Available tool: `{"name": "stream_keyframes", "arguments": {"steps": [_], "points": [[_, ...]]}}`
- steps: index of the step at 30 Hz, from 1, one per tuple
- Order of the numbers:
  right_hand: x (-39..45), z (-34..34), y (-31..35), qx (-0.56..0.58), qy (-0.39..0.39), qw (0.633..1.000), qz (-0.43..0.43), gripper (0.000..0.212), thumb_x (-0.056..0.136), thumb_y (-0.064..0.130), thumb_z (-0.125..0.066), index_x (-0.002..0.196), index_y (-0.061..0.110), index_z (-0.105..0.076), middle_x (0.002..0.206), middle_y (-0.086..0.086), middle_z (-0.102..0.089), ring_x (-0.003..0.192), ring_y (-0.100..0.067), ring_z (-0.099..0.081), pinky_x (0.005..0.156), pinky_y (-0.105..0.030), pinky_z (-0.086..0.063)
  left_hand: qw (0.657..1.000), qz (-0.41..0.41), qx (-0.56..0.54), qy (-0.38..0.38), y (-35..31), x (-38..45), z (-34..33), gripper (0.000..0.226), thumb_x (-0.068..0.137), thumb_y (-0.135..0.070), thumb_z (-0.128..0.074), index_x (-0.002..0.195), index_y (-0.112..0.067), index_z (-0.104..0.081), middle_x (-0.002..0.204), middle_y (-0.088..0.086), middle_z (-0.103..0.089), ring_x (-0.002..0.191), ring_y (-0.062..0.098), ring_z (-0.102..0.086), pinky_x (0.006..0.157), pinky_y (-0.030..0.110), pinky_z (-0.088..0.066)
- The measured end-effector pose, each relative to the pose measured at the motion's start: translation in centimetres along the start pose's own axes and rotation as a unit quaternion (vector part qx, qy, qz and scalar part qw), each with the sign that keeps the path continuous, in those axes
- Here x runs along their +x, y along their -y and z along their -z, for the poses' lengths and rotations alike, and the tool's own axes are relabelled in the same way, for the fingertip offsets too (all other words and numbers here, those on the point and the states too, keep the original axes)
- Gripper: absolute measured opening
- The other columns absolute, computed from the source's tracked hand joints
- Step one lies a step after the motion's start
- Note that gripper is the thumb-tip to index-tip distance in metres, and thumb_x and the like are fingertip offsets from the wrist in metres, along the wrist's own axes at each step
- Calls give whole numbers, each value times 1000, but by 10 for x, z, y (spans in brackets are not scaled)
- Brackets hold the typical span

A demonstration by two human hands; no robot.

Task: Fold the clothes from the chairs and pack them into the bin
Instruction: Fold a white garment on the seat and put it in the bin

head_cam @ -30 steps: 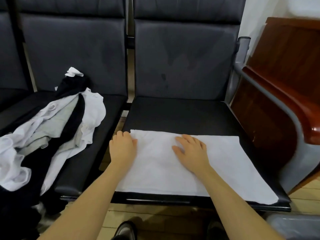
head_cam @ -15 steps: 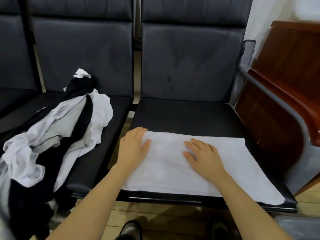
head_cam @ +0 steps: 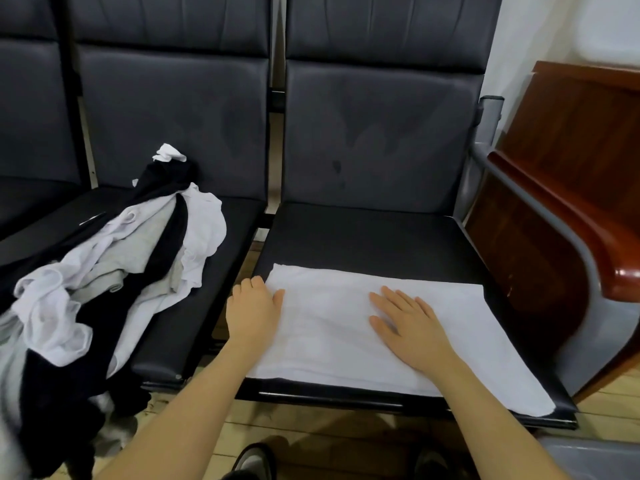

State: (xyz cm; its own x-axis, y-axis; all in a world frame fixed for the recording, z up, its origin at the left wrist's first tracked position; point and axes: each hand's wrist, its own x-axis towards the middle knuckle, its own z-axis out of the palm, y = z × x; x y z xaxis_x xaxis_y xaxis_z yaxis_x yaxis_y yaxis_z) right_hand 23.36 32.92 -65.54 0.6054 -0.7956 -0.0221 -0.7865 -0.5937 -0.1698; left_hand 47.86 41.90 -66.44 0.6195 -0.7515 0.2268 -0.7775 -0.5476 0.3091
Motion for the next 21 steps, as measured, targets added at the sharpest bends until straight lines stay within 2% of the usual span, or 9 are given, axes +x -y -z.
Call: {"name": "stream_keyframes", "arguments": {"steps": [4,8,10,13,15,18,21], "points": [[-1,0,6,0,32,999,16,54,97,58,-17,149,44,-12,159,15,-4,147,-9,0,119,-37,4,999,-25,-22,-12,1,3,1,25,97,-27,-48,106,-5,-55,106,12,-58,99,28,-52,80,35,-40],[6,-5,22,-3,32,999,6,54,97,58,-16,149,43,-12,160,12,-3,147,-12,2,118,-41,6,991,-15,-124,-41,-7,6,22,26,99,-27,-45,111,-5,-51,92,10,-62,80,25,-57,62,31,-37],[10,-11,39,0,27,1000,-1,54,98,56,-17,150,41,-14,160,9,-3,147,-15,1,118,-44,5,982,-28,-172,-71,-13,9,34,28,97,-28,-50,114,-6,-56,94,9,-62,79,23,-56,64,29,-37],[16,-17,67,23,13,1000,-10,52,99,52,-20,149,36,-20,160,4,-8,147,-20,-3,116,-47,4,968,-69,-220,-98,-25,8,50,27,94,-27,-54,116,-11,-61,108,4,-62,95,20,-58,75,21,-35],[17,-15,74,65,-3,998,-9,48,100,47,-27,145,32,-31,158,4,-17,146,-17,-11,116,-44,1,952,-111,-264,-107,-37,4,58,24,93,-22,-56,116,-15,-61,107,-2,-62,99,15,-57,78,14,-34],[9,-4,58,150,-51,987,-19,41,100,36,-37,139,26,-44,151,6,-33,138,-12,-26,112,-33,-9,927,-167,-324,-92,-62,-4,67,35,90,-17,-62,124,-14,-56,100,-2,-61,91,8,-54,75,5,-36],[-11,9,14,88,-78,992,-34,40,100,36,-37,139,28,-43,145,8,-36,133,-14,-30,107,-29,-14,915,-196,-352,-38,-91,-11,66,39,90,-19,-62,128,-19,-53,98,-7,-59,89,3,-53,72,1,-38]]}}
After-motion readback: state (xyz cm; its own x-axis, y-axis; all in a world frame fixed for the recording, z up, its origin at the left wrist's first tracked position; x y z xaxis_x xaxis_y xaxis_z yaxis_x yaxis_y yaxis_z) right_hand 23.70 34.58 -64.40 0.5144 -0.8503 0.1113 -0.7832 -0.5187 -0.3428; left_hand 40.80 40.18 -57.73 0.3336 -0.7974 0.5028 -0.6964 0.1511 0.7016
